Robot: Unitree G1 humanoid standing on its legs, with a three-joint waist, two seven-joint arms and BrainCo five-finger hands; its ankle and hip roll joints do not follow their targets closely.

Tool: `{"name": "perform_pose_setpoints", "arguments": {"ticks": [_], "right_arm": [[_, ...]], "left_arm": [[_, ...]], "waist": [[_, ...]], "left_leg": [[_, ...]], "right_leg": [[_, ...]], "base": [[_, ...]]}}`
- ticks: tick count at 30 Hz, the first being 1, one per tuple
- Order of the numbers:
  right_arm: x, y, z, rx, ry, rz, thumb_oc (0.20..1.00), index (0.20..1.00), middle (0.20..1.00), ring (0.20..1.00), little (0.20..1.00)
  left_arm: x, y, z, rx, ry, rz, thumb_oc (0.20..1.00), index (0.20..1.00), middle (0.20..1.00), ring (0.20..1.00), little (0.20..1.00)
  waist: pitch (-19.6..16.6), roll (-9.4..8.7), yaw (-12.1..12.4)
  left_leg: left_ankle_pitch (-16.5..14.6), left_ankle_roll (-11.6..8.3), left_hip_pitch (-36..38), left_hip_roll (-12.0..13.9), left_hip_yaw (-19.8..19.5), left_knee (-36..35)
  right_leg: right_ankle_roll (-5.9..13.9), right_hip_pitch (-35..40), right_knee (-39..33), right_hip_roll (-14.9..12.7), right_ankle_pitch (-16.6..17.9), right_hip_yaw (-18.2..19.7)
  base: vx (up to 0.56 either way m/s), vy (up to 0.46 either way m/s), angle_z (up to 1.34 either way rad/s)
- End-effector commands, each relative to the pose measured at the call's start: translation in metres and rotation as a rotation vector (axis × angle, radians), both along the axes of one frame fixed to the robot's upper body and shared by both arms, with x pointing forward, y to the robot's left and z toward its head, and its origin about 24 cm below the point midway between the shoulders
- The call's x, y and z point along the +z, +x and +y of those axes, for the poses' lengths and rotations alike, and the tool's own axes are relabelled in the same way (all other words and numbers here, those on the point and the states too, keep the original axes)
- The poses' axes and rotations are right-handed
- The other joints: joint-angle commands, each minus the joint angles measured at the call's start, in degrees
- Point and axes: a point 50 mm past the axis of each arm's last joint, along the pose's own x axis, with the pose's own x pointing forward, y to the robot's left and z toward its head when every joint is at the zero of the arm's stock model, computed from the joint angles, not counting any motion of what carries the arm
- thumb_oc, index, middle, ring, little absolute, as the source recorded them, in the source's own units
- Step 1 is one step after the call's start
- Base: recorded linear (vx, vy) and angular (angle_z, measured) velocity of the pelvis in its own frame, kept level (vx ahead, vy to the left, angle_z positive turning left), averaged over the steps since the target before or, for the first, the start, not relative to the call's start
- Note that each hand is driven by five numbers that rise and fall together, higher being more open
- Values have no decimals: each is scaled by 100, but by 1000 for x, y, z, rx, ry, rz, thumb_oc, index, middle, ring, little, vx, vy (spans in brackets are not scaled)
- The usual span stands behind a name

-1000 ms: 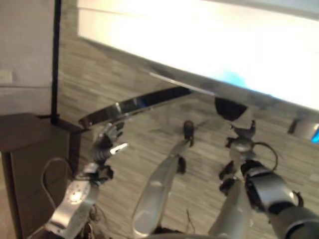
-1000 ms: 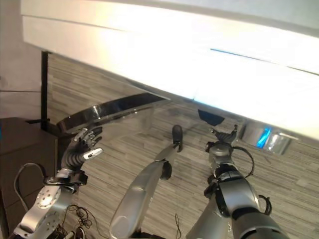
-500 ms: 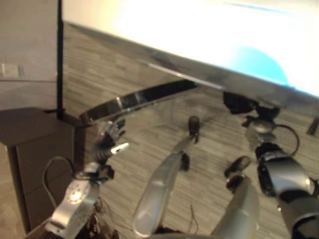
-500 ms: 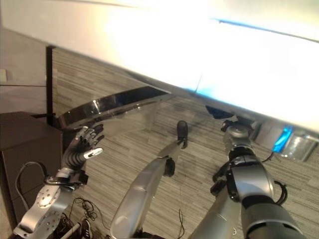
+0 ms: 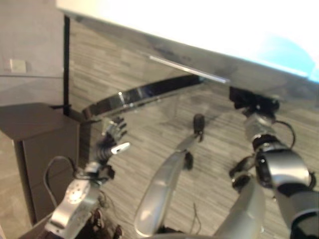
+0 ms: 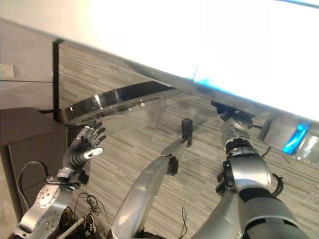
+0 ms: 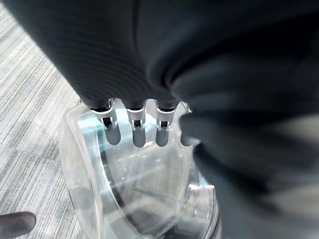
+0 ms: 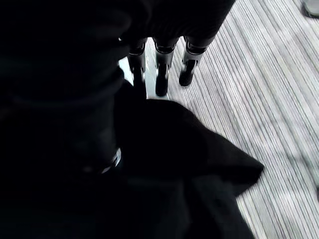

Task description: Grab the laundry basket,head to the washer,open it,put in the laundry and shut it.

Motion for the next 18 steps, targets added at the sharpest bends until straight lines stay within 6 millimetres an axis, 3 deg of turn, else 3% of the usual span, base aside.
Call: {"name": "perform_pose_setpoints", "arguments": {"ticks": [1,6,13,18], "right_arm": [[35,9,4,34,-33,-149,200,200,200,200,200],[48,17,24,110,-61,-223,200,200,200,200,200],[72,15,64,194,-100,-433,200,200,200,200,200],[86,6,70,168,-86,-554,200,200,200,200,200]], "left_arm": [[12,-1,-4,-27,-38,-57,1000,1000,1000,1000,1000],[13,1,-3,-32,-32,-62,1000,1000,1000,1000,1000],[8,2,-4,-24,-43,-39,1000,1000,1000,1000,1000],[6,2,-3,-28,-34,-21,1000,1000,1000,1000,1000]], "waist": [[-43,328,277],[-72,270,295],[-83,28,172],[-156,-86,89]], "left_leg": [[-526,-268,-143,-98,-125,105],[-497,-283,-74,-93,-163,52],[-410,-324,193,-23,-180,-141],[-351,-358,395,-3,-185,-314]], "right_leg": [[-120,29,612,106,330,98],[-124,123,570,143,313,31],[-134,375,316,297,330,-57],[-131,612,54,364,356,-142]], "base": [[0,0,0],[0,0,0],[-8,-4,0],[-8,-8,-3]]}}
